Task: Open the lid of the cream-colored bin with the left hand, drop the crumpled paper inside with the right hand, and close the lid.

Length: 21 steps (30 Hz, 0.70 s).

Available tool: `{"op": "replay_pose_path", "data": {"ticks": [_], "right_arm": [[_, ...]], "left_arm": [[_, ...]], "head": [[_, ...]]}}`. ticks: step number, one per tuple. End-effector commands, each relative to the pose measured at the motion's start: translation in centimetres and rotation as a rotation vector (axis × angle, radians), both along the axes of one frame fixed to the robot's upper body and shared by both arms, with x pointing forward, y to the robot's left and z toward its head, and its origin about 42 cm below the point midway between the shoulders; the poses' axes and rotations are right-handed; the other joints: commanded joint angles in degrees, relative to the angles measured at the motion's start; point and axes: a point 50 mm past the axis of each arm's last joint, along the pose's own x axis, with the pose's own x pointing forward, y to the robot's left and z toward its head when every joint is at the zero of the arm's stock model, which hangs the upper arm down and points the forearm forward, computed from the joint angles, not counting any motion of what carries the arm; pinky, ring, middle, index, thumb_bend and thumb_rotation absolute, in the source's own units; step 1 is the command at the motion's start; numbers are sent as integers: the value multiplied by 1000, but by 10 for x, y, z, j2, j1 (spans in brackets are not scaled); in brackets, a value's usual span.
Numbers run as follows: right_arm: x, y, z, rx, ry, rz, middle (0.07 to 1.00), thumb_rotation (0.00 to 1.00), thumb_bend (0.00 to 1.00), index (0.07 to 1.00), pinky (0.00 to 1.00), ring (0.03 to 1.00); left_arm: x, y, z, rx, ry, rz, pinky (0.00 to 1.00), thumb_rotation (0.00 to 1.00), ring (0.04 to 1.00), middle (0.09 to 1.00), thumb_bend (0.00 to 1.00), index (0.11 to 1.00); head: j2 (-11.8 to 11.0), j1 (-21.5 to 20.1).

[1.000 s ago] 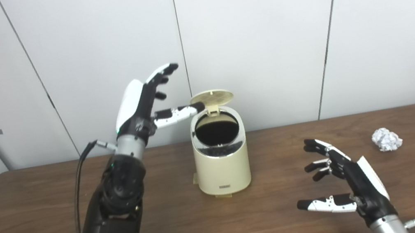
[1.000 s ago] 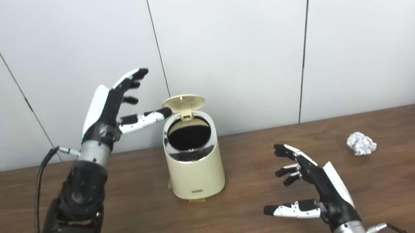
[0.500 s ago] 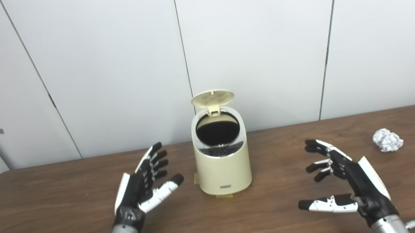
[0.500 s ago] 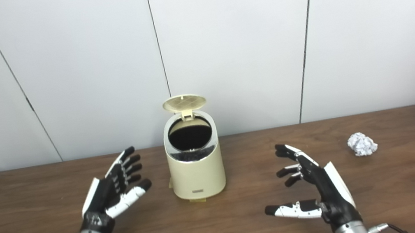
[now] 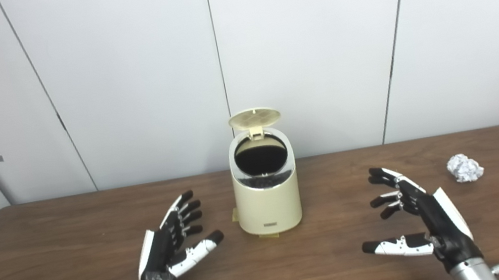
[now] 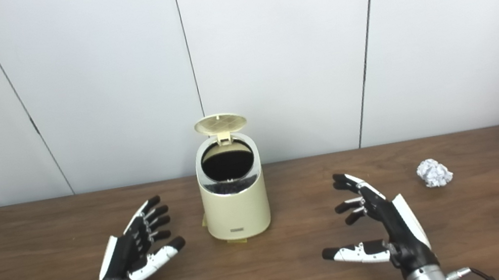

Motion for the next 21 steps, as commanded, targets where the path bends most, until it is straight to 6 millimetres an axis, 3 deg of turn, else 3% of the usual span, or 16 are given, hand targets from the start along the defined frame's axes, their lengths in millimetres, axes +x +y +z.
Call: {"op": "replay_pose_path", "data": {"ticks": [1, 6, 8, 10, 12, 17, 21], "right_arm": [[5, -8, 30, -65, -83, 9, 802, 101, 772, 838, 506, 637], [12, -32, 78, -364, -28, -39, 771, 59, 782, 820, 479, 633], [17, -41, 95, -534, 14, -41, 770, 57, 765, 809, 495, 647], [23, -53, 116, -741, 50, -52, 751, 37, 816, 759, 575, 704], [32, -65, 133, -869, 62, -79, 743, 29, 855, 744, 590, 712], [56, -95, 163, -1002, 86, -172, 771, 46, 874, 761, 596, 730], [67, -101, 188, -1068, 104, -235, 787, 68, 861, 770, 589, 743]], "left_arm": [[8, -4, 19, 32, -58, -13, 788, 322, 837, 858, 893, 926], [6, 0, 18, 52, -61, -14, 772, 347, 828, 845, 947, 908], [6, 3, 16, 40, -55, -16, 789, 339, 836, 851, 949, 909], [6, 6, 15, 40, -54, -14, 793, 322, 843, 858, 915, 913], [7, 10, 15, 45, -53, -15, 794, 313, 847, 862, 896, 917], [9, 20, 12, 44, -54, -23, 794, 300, 858, 879, 863, 935], [11, 27, 10, 40, -59, -32, 811, 272, 857, 879, 839, 939]], "head": [[-2, -14], [-13, -61], [-16, -77], [-20, -98], [-24, -117], [-32, -161], [-36, -185]]}}
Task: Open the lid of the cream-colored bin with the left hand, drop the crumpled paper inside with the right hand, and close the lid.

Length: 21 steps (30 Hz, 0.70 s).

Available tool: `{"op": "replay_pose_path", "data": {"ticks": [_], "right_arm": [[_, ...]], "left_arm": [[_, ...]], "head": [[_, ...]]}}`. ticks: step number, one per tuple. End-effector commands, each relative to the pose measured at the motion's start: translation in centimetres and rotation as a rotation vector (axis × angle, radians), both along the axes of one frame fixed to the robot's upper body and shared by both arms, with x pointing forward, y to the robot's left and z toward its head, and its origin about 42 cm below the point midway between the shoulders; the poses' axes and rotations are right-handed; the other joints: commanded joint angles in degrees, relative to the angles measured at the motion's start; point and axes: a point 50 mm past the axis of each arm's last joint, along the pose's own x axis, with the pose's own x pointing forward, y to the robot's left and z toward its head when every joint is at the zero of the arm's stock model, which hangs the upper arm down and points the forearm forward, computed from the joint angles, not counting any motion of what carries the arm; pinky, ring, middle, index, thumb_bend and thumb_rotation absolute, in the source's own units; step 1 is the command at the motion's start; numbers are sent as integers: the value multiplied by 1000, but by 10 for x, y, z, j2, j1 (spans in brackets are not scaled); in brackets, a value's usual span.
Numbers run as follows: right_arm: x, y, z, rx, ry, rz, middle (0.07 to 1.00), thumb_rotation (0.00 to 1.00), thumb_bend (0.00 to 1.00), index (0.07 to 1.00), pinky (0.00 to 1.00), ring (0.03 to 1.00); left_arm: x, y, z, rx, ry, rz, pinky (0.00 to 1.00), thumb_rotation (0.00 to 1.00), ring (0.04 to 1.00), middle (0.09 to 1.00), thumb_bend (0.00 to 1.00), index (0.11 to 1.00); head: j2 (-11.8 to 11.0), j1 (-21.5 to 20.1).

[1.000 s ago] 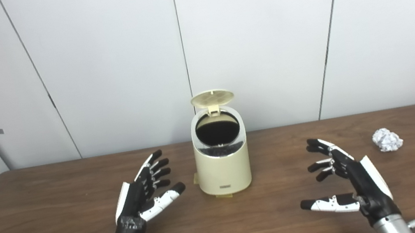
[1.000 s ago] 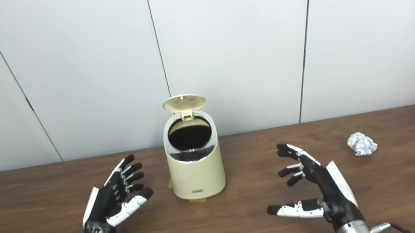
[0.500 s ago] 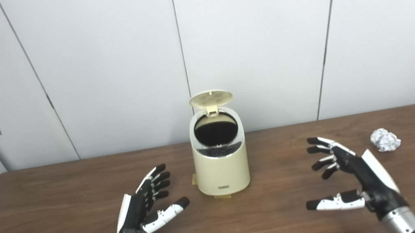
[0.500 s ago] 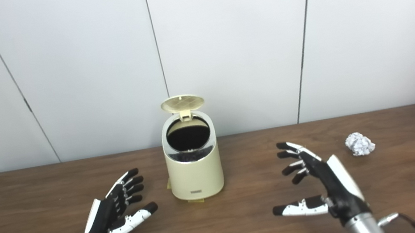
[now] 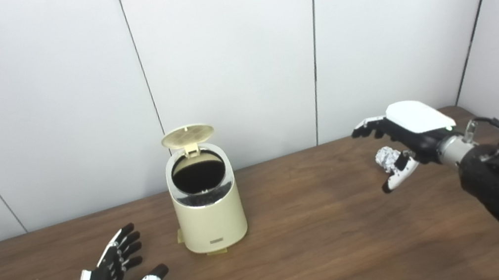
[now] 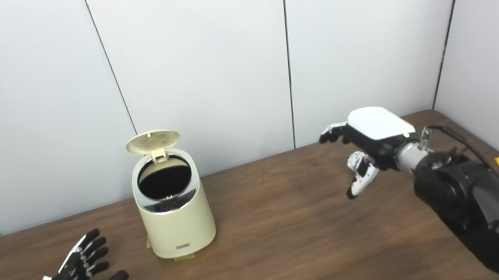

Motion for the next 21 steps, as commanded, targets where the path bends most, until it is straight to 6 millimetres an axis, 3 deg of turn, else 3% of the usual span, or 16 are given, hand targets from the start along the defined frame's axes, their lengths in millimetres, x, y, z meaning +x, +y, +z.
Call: {"op": "replay_pose_path", "data": {"ticks": [1, 6, 11, 17, 21], "right_arm": [[8, -5, 43, -73, -104, -27, 789, 75, 859, 770, 581, 741], [21, -13, 61, -144, -84, -101, 783, 56, 830, 783, 540, 710], [35, -21, 67, -176, -53, -159, 805, 88, 822, 797, 524, 713], [57, -31, 61, -198, 31, -196, 833, 112, 819, 818, 565, 753], [75, -38, 44, -192, 74, -209, 846, 108, 849, 820, 580, 772]], "left_arm": [[9, 6, 11, -6, -62, -9, 816, 270, 856, 879, 838, 940], [11, 11, 10, -2, -60, -16, 842, 265, 868, 881, 830, 943], [12, 12, 11, 3, -56, -21, 820, 249, 864, 884, 810, 949], [14, 12, 12, 7, -63, -19, 834, 255, 873, 885, 792, 943], [15, 14, 12, -14, -65, -17, 808, 217, 872, 886, 761, 944]], "head": [[-2, -10], [-2, -18], [-2, -22], [-2, -22], [-4, -21]]}}
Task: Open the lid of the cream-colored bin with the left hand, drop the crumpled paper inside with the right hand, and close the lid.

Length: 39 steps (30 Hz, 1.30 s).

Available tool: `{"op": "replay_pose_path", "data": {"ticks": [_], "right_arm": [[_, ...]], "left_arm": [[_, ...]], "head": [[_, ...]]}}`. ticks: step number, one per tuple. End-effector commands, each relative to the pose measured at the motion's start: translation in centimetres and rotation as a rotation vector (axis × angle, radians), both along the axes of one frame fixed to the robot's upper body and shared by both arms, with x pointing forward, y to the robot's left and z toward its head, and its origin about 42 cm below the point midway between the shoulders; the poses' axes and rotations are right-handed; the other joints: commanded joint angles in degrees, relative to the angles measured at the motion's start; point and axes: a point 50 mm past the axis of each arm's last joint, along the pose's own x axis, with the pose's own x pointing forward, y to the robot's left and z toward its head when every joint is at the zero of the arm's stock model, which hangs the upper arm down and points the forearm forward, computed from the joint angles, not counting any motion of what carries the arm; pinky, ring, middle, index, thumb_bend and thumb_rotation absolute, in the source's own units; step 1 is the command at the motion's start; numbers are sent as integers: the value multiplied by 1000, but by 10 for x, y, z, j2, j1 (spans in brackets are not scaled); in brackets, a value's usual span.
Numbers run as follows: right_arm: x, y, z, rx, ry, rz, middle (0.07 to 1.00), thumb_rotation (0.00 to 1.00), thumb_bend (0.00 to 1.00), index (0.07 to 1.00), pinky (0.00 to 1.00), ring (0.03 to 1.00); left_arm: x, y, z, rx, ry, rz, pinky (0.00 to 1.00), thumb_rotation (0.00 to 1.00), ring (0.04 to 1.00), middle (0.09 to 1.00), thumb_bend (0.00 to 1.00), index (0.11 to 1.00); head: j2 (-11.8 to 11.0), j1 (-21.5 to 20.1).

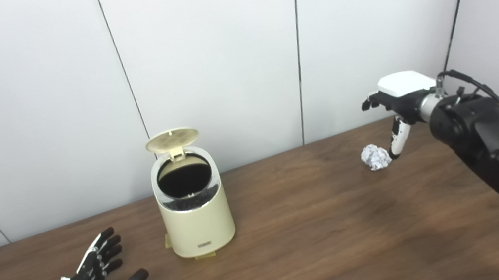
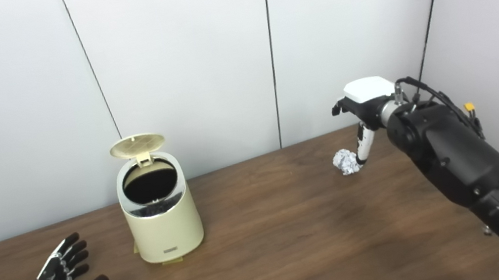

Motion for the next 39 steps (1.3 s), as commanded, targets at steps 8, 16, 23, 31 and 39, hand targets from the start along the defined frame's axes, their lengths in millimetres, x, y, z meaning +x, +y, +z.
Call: {"op": "replay_pose_path", "data": {"ticks": [8, 16, 23, 31, 39], "right_arm": [[26, -7, 4, 17, -58, 13, 852, 126, 847, 816, 549, 731], [30, -5, -14, 2, -7, -22, 860, 183, 819, 834, 586, 758], [33, -12, -31, 22, 8, -28, 854, 178, 818, 837, 627, 782], [30, -17, -46, 26, 8, 3, 823, 160, 815, 809, 598, 747], [27, -21, -50, 44, 15, -6, 811, 140, 782, 801, 631, 747]], "left_arm": [[6, 4, 13, -1, -57, -6, 821, 222, 873, 884, 764, 943], [2, 1, 15, 11, -59, -13, 759, 229, 844, 878, 740, 931], [0, 0, 14, 14, -58, -17, 773, 231, 849, 877, 741, 926], [-2, 1, 14, 26, -57, -20, 744, 255, 838, 882, 751, 918], [-2, 3, 12, 28, -54, -20, 757, 269, 849, 890, 745, 922]], "head": [[0, 2], [7, 7], [12, 11], [18, 8], [20, 7]]}}
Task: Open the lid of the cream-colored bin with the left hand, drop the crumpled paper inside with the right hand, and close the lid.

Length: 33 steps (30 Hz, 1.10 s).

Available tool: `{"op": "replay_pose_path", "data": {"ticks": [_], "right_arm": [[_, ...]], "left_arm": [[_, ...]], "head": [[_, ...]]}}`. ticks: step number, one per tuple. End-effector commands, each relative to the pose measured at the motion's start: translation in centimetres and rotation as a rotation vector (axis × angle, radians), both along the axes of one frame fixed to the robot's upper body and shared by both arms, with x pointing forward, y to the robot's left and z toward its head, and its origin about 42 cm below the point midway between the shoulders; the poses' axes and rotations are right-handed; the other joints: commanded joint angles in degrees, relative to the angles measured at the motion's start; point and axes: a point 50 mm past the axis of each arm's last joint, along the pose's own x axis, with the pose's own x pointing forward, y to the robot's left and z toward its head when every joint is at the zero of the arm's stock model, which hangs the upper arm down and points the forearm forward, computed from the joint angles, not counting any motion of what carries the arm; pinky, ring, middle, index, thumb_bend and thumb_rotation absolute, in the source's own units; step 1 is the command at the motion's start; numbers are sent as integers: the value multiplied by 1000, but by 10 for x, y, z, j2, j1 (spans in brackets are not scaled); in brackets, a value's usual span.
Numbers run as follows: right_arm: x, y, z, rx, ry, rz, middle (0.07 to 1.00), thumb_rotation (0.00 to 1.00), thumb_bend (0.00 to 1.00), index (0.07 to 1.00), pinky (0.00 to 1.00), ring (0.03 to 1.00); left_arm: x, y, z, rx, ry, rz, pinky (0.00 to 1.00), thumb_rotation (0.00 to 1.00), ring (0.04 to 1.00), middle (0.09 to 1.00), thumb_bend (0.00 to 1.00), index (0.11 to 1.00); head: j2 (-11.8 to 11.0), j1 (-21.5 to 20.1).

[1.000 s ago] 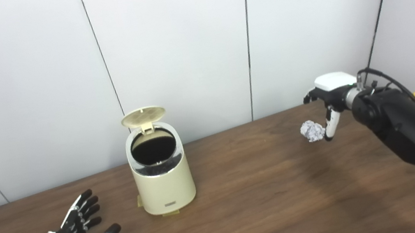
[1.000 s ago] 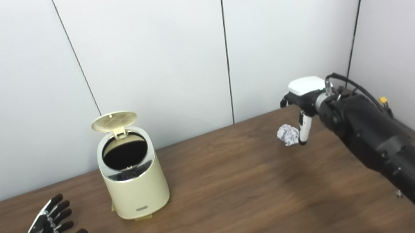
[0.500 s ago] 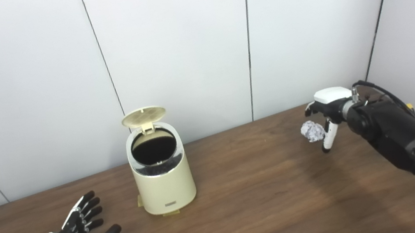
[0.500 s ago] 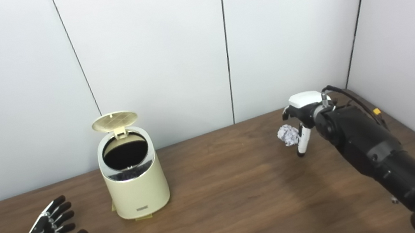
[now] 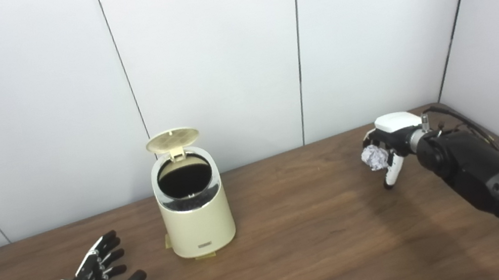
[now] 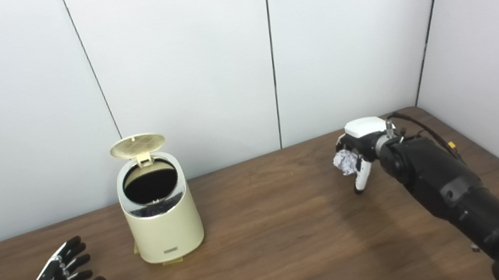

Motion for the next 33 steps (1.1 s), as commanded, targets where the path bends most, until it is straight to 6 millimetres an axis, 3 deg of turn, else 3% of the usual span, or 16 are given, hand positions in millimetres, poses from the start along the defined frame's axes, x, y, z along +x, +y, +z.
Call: {"op": "replay_pose_path", "data": {"ticks": [1, 11, 16, 17, 18, 19, 21, 26, 33], "right_arm": [[6, -10, 30, -14, -84, -8, 812, 140, 782, 802, 633, 749], [6, -6, 26, -4, -79, -14, 812, 134, 789, 799, 660, 772], [7, -6, 25, 34, -90, 6, 735, 62, 751, 764, 649, 681], [8, -7, 24, 39, -93, 9, 696, 30, 735, 725, 652, 656], [7, -6, 25, 43, -100, 14, 662, 87, 605, 589, 650, 636], [7, -6, 25, 41, -110, 19, 590, 44, 566, 535, 631, 617], [8, -9, 22, 41, -142, 33, 534, 11, 535, 492, 557, 568], [6, -11, 20, 59, -231, 63, 487, 0, 520, 495, 430, 418], [6, -12, 24, 55, -243, 67, 480, 0, 519, 501, 438, 406]], "left_arm": [[4, 3, 11, 14, -51, -9, 756, 269, 849, 890, 744, 922], [3, 1, 10, 36, -53, -11, 746, 234, 842, 882, 740, 909], [2, 1, 10, 40, -54, -12, 759, 227, 841, 884, 732, 912], [2, 1, 10, 38, -52, -11, 758, 227, 838, 882, 731, 911], [2, 1, 10, 36, -51, -11, 754, 225, 839, 883, 735, 910], [2, 1, 11, 40, -51, -10, 744, 224, 837, 883, 734, 909], [2, 1, 11, 46, -51, -9, 737, 232, 834, 881, 731, 908], [1, 1, 12, 54, -49, -7, 747, 244, 831, 876, 728, 908], [2, -2, 12, 48, -50, -11, 756, 246, 829, 882, 731, 904]], "head": [[0, -1], [7, 1], [9, 2], [9, 2], [9, 2], [12, 2], [12, 2], [14, 3], [17, 3]]}}
